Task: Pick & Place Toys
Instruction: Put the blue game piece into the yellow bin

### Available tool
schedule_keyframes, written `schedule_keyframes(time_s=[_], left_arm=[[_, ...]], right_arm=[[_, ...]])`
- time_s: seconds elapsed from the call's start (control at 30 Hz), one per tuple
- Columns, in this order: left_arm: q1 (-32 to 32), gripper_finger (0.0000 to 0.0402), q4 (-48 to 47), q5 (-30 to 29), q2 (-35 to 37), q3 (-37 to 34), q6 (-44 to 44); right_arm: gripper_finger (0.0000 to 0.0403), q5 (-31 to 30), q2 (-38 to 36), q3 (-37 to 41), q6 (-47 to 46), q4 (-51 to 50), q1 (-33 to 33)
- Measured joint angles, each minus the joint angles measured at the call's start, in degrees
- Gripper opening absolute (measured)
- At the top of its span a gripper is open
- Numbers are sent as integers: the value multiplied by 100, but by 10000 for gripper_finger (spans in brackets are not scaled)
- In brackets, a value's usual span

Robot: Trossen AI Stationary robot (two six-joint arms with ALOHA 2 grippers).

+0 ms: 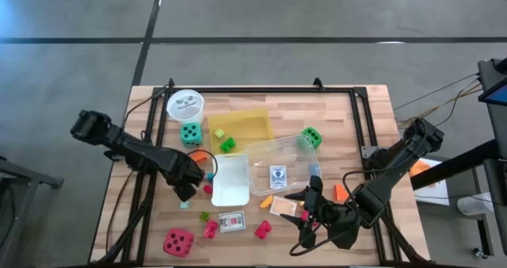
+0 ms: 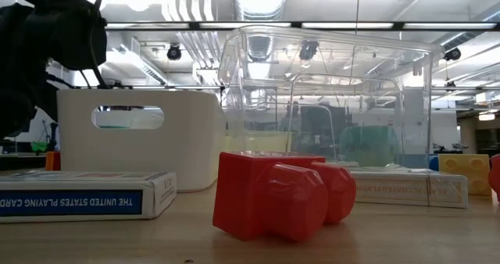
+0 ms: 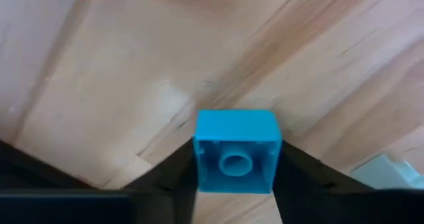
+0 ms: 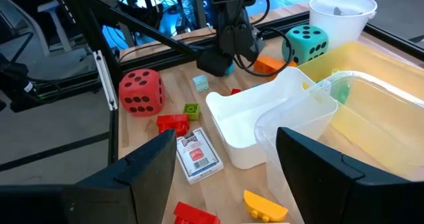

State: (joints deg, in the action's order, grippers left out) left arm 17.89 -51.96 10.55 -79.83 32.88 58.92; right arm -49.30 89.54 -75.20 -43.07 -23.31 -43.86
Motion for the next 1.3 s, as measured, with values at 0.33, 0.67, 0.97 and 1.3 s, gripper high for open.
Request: schedule_keyframes(time_s=[0.33,0.67,0.97,1.3], left_arm=[[-11,116,-14,42,2,-1,218],[-11,116,-12,48,2,-2,263],[-13,116,-595,-160,61,490,359],[-35,116,-1738,-723,484,1668,239]], right_arm=[[256,0,0,0,0,-2,-2],[256,-1,0,0,0,-2,-1],[256,-1,0,0,1,-7,0],[256,0,0,0,1,-2,-2]])
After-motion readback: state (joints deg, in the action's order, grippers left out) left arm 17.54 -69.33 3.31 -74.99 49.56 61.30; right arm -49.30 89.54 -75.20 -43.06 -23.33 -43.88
